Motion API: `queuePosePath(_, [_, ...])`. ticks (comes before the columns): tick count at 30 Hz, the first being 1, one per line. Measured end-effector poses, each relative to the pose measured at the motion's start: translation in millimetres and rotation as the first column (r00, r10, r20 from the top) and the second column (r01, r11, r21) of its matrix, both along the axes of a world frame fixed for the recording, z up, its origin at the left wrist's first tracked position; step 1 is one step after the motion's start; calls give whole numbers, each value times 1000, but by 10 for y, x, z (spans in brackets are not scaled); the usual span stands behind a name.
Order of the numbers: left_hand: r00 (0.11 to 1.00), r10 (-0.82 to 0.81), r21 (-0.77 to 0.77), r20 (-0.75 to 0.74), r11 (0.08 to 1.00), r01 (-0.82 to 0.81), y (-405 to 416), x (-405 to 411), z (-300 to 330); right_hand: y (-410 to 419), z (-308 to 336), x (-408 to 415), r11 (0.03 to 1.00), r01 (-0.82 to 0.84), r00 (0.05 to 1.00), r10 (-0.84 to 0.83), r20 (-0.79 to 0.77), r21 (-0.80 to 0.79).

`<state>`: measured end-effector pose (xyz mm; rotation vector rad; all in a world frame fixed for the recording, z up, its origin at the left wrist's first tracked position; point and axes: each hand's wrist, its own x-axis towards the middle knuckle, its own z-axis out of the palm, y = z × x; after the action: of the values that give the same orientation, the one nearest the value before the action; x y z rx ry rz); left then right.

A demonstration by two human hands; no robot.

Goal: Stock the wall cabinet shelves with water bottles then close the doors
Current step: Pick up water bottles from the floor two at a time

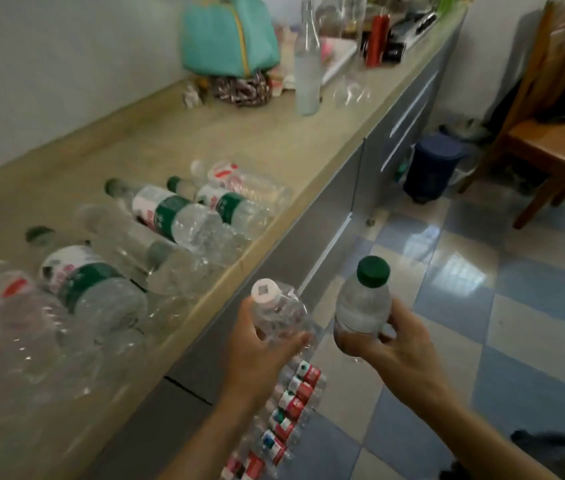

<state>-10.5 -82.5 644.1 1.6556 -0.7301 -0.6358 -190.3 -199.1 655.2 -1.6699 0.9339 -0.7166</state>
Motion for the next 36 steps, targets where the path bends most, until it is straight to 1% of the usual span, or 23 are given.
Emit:
queuePosePath(5, [995,30,-159,99,987,-14,119,81,1459,-4,1509,118,985,-98,989,112,93,-144])
queuePosePath(9, [981,81,-298,176,954,-25,302,246,2565,94,2623,345,952,-186,956,232,178,-243])
queuePosePath(12, [958,116,-380,261,925,-9,566,448,3386,215,3382,594,938,-236,925,298,238,-256])
queuePosePath(16, [906,230,-495,356,868,-25,1108,775,4455,581,4372,1097,889,-303,861,409,301,-343])
queuePosePath(20, [827,367,-559,426,825,-78,1770,1128,5374,1126,5212,1610,834,-355,769,517,375,-422])
queuePosePath(24, [694,518,-589,500,791,-166,2396,1481,6148,1623,5796,2047,779,-424,654,616,439,-462])
queuePosePath(27, [648,598,-637,472,739,-218,2829,1748,6661,1928,6186,2399,748,-459,606,659,447,-480])
queuePosePath(28, [630,626,-655,460,718,-235,2969,1851,6814,2027,6328,2527,738,-466,593,670,447,-488])
queuePosePath(30, [566,695,-681,443,672,-293,3241,2053,7083,2213,6596,2795,719,-478,573,691,441,-505])
queuePosePath(32, [475,762,-696,439,623,-357,3489,2265,7307,2381,6836,3092,698,-497,542,713,445,-515])
queuePosePath(34, [400,795,-681,456,601,-418,3719,2480,7463,2548,7022,3414,673,-526,502,739,448,-521])
queuePosePath(36, [386,798,-654,463,602,-459,3906,2691,7556,2728,7161,3745,632,-560,461,775,432,-536])
